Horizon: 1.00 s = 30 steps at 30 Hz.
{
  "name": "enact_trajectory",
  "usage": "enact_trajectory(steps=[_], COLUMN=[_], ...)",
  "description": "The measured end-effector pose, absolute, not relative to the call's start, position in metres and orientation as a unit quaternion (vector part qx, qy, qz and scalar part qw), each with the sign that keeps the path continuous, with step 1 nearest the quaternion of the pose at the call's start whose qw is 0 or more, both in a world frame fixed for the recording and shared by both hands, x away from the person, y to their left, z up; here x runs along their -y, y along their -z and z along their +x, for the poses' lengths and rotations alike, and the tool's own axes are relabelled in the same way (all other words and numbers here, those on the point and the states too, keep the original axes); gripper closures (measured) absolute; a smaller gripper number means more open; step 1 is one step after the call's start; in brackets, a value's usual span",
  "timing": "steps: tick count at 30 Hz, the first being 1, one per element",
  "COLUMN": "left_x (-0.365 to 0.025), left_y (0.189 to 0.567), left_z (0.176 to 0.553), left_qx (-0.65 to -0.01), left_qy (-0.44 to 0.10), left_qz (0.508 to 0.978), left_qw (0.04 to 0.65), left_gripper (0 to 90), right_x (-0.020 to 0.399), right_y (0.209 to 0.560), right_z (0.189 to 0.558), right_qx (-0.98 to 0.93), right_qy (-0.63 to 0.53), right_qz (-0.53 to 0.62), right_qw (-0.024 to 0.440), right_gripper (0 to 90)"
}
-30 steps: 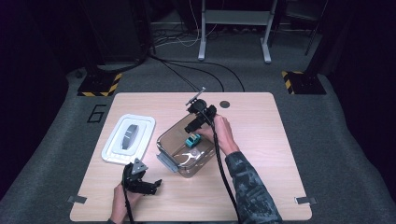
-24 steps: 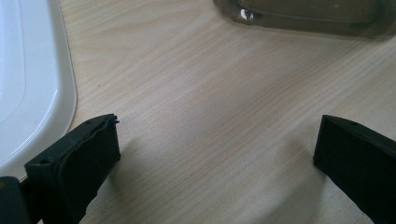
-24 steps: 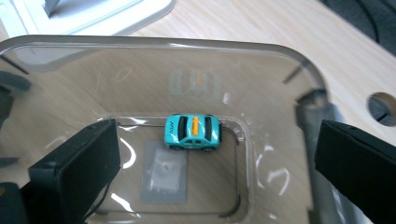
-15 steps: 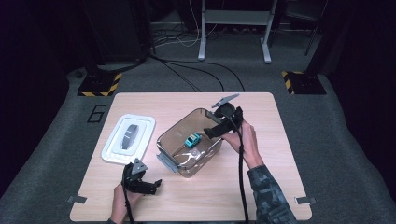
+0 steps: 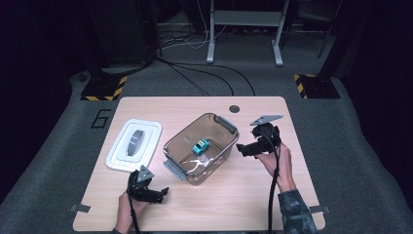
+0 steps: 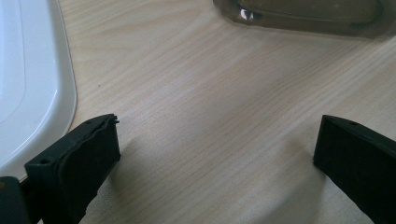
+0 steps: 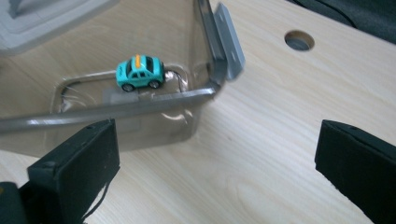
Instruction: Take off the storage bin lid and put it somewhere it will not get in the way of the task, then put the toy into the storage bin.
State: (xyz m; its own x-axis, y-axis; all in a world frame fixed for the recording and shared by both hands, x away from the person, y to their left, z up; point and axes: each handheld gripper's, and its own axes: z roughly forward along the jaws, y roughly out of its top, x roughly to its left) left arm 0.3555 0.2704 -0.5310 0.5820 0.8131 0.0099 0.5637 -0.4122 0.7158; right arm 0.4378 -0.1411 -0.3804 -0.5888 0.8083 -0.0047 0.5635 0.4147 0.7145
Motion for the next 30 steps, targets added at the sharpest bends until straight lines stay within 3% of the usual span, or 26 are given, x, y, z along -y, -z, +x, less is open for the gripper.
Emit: enact_trajectory(steps=[9, 23, 30], left_x=[-0.27, -0.27, -0.271], left_y=[0.531, 0.531, 0.531], left_z=[0.355, 0.355, 0.355], left_qx=[-0.42, -0.42, -0.418], left_qy=[-0.182, -0.183, -0.183], left_qz=[0.82, 0.82, 0.822], left_qw=[0.343, 0.343, 0.342], left_gripper=[0.0, 0.0, 0.0], right_x=[0.165, 0.193, 0.195], right_y=[0.415, 0.497, 0.515], right_z=[0.422, 0.396, 0.39], right_qx=[-0.802, -0.778, -0.771], right_qy=[-0.352, -0.329, -0.314], right_qz=[0.449, 0.505, 0.519], right_qw=[0.178, 0.176, 0.193], right_gripper=[0.0, 0.0, 0.0])
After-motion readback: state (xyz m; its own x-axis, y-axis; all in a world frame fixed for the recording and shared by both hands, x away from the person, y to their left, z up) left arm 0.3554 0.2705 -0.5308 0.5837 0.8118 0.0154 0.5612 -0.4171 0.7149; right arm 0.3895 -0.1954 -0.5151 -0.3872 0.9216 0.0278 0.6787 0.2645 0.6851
